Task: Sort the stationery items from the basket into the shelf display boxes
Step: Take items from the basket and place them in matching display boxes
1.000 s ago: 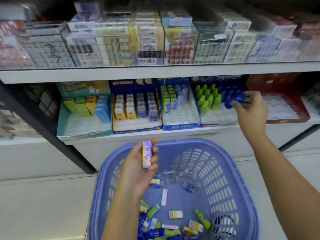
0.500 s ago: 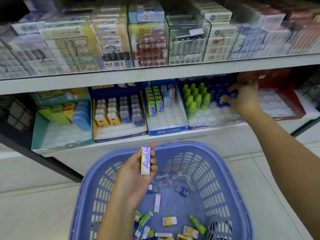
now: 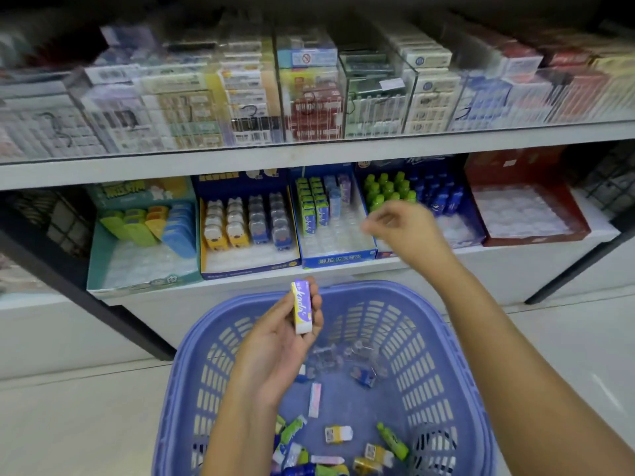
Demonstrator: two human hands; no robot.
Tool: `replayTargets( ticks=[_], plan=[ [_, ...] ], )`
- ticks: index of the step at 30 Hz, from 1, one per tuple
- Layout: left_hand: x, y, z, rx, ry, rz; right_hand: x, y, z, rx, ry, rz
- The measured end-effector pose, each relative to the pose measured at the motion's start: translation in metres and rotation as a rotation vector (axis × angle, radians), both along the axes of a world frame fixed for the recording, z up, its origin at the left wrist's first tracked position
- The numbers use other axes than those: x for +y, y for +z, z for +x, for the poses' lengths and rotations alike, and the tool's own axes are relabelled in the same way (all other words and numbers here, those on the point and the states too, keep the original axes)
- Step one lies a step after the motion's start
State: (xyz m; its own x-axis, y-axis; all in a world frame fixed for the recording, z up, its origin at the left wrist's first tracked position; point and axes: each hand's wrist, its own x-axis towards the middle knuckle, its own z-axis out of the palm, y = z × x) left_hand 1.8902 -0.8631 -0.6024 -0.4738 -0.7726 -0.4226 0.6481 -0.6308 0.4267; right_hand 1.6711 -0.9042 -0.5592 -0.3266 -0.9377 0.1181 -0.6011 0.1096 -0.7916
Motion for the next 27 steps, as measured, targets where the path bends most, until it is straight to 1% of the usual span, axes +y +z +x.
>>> replayTargets(
  ticks=[2, 3, 5, 7, 8, 10, 12, 14, 17, 19, 20, 23, 24, 25, 27],
  plan=[
    [0.001, 0.000, 0.003, -0.048, 0.023, -0.045, 0.018, 0.000, 0.040, -0.212, 0.236, 0.102],
    [0.001, 0.000, 0.004, -0.067, 0.048, -0.077, 0.025, -0.002, 0.056, -0.289, 0.285, 0.170],
    [0.000, -0.001, 0.005, -0.142, 0.127, -0.167, 0.038, -0.013, 0.082, -0.379, 0.250, 0.292],
    [-0.001, -0.001, 0.006, -0.272, 0.229, -0.263, 0.047, -0.024, 0.104, -0.467, 0.158, 0.330],
    [-0.001, -0.002, 0.006, -0.347, 0.264, -0.319, 0.051, -0.028, 0.113, -0.512, 0.129, 0.301],
    [-0.001, -0.001, 0.004, -0.489, 0.276, -0.444, 0.053, -0.033, 0.124, -0.520, 0.098, 0.184],
    [-0.002, 0.001, 0.002, -0.546, 0.242, -0.544, 0.053, -0.033, 0.128, -0.519, 0.104, 0.071],
    [-0.005, 0.006, 0.001, -0.565, 0.211, -0.606, 0.051, -0.028, 0.123, -0.511, 0.124, 0.017],
    [-0.016, 0.010, -0.002, -0.701, 0.170, -0.716, 0.039, -0.020, 0.099, -0.434, 0.079, -0.097],
    [-0.024, 0.011, -0.007, -0.851, 0.103, -0.833, 0.020, -0.013, 0.073, -0.342, 0.014, -0.194],
    [-0.029, 0.010, -0.011, -0.953, 0.048, -0.919, 0.007, -0.010, 0.058, -0.265, -0.010, -0.215],
    [-0.045, 0.003, -0.027, -1.265, -0.243, -1.216, -0.034, -0.005, 0.019, 0.182, -0.089, -0.162],
    [-0.050, -0.001, -0.033, -1.350, -0.352, -1.289, -0.047, -0.004, 0.010, 0.268, -0.097, -0.145],
    [-0.053, -0.005, -0.037, -1.434, -0.441, -1.349, -0.059, -0.003, 0.005, 0.307, -0.096, -0.123],
    [-0.057, -0.013, -0.043, -1.572, -0.535, -1.432, -0.081, 0.000, -0.001, 0.365, -0.102, -0.033]
  ],
)
